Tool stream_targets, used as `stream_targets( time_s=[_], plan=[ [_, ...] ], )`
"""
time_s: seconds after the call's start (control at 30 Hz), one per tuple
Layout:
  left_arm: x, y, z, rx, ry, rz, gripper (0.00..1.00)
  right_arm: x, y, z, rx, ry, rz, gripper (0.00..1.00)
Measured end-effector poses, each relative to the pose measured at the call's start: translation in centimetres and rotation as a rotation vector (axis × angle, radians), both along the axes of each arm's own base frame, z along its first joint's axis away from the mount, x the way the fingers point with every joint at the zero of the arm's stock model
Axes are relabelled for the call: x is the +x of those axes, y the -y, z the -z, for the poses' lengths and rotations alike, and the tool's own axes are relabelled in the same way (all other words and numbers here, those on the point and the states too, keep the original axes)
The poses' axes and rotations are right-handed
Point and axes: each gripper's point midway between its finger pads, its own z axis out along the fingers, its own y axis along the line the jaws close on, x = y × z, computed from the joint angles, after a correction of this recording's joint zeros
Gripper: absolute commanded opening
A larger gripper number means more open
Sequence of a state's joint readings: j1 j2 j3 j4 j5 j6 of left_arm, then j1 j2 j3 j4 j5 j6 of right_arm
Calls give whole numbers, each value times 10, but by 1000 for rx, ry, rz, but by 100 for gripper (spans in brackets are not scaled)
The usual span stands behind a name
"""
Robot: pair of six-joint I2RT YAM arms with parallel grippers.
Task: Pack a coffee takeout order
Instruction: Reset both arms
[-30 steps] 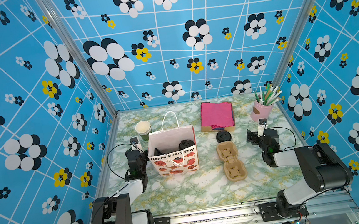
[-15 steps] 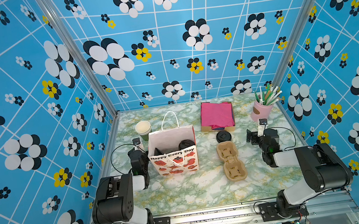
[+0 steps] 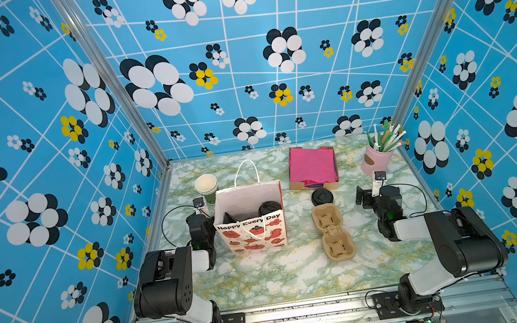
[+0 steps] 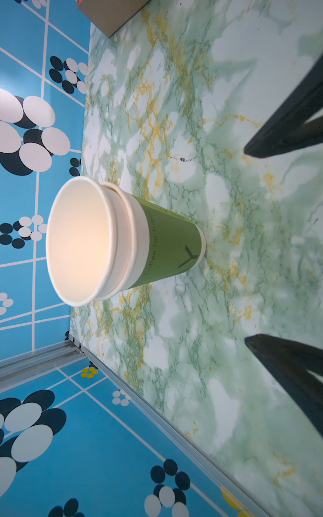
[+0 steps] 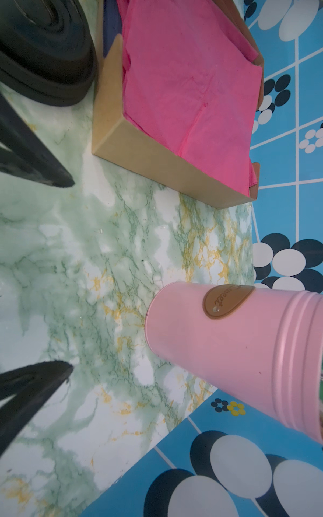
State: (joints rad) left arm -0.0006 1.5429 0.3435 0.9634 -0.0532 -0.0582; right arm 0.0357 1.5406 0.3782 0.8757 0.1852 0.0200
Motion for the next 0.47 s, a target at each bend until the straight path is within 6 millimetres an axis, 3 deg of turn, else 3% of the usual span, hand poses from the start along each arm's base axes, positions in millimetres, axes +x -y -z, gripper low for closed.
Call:
stream_targets(
  time_s=[0.47],
  plan=[
    [3, 7, 0, 9, -11, 45, 99, 0, 1, 0, 0, 1, 9, 99]
  ],
)
